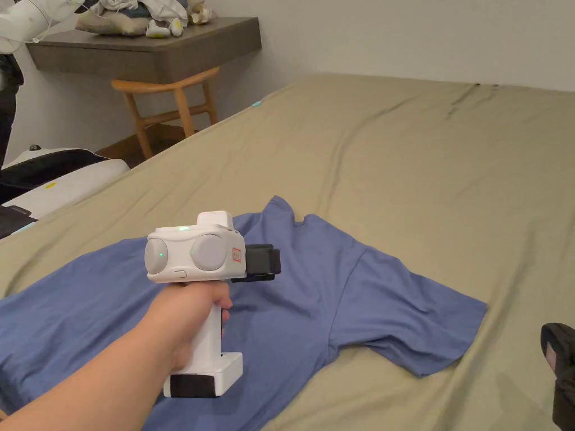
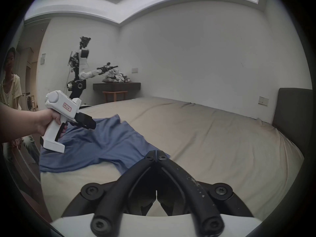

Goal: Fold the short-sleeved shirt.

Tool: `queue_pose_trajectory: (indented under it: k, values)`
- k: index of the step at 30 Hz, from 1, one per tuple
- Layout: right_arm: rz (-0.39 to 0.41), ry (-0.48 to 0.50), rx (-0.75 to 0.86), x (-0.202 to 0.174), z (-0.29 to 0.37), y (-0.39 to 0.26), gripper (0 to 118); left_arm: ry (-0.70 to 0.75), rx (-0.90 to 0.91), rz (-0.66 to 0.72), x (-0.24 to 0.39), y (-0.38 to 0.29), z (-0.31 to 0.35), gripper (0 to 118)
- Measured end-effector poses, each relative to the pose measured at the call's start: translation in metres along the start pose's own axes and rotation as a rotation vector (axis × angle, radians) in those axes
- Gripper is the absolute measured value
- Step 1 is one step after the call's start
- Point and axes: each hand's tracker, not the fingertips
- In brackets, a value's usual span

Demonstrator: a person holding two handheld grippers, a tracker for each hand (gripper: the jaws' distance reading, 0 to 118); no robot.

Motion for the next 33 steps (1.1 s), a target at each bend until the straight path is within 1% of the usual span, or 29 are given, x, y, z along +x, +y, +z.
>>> queue_pose_trajectory:
  k: [1,2,4,6,7,8,9,10,11,12,13,15,17,18,20,21,22,25,28,30,33]
  values:
    - [-0.008,-0.008,-0.003,0.004,-0.004,0.0,1,-0.033,0.016,0.015,0.0,0.001,-0.005,104]
    - [-0.016,-0.014,-0.005,0.009,-0.007,0.0,1,-0.041,0.002,0.037,0.0,0.001,-0.011,101]
    - [-0.029,-0.026,-0.009,0.014,-0.012,0.001,1,-0.061,-0.042,0.038,-0.001,0.0,-0.026,102]
    - [-0.039,-0.033,-0.008,0.017,-0.015,0.003,1,-0.026,-0.106,0.028,0.007,-0.005,-0.034,102]
    - [-0.038,-0.033,-0.007,0.017,-0.016,0.004,1,-0.03,-0.122,0.004,0.008,-0.003,-0.039,101]
    - [-0.032,-0.035,-0.006,0.017,-0.016,0.005,1,0.002,-0.106,-0.05,0.013,-0.005,-0.038,97]
    - [-0.021,-0.041,-0.003,0.017,-0.016,0.006,1,0.009,-0.085,-0.081,0.017,-0.004,-0.035,91]
    - [-0.016,-0.042,0.0,0.017,-0.016,0.007,1,-0.019,-0.078,-0.053,0.02,-0.002,-0.031,80]
    - [-0.015,-0.04,0.004,0.018,-0.015,0.009,1,-0.035,-0.059,-0.039,0.02,0.001,-0.025,54]
    - [-0.018,-0.037,0.009,0.019,-0.014,0.01,1,-0.025,-0.035,-0.03,0.024,0.001,-0.021,21]
    - [-0.025,-0.039,0.014,0.019,-0.014,0.011,1,0.018,-0.034,-0.036,0.026,-0.002,-0.022,0]
    - [-0.048,-0.033,0.008,0.021,-0.012,0.013,1,0.008,-0.051,-0.051,0.022,-0.002,-0.034,0]
    - [-0.057,-0.035,0.008,0.022,-0.007,0.012,1,0.016,-0.018,-0.071,0.024,-0.001,-0.025,0]
    - [-0.047,-0.04,0.01,0.023,-0.003,0.013,1,0.015,0.02,-0.064,0.025,0.003,-0.015,0]
    - [-0.029,-0.054,0.021,0.027,0.006,0.014,1,-0.03,0.124,-0.025,0.027,0.015,0.011,0]
    - [-0.03,-0.059,0.022,0.03,0.009,0.014,1,-0.065,0.159,-0.024,0.032,0.02,0.026,0]
    - [-0.034,-0.064,0.022,0.033,0.012,0.015,1,-0.102,0.168,-0.058,0.04,0.025,0.038,0]
    - [-0.055,-0.089,0.028,0.04,0.028,0.017,1,-0.163,0.298,-0.17,0.077,0.034,0.095,0]
    - [-0.072,-0.103,0.05,0.048,0.054,0.018,1,-0.322,0.375,-0.193,0.123,0.041,0.149,0]
    - [-0.069,-0.124,0.058,0.056,0.076,0.019,1,-0.394,0.449,-0.285,0.167,0.039,0.184,0]
    - [-0.095,-0.188,0.086,0.071,0.118,0.018,1,-0.555,0.494,-0.319,0.233,0.032,0.231,0]
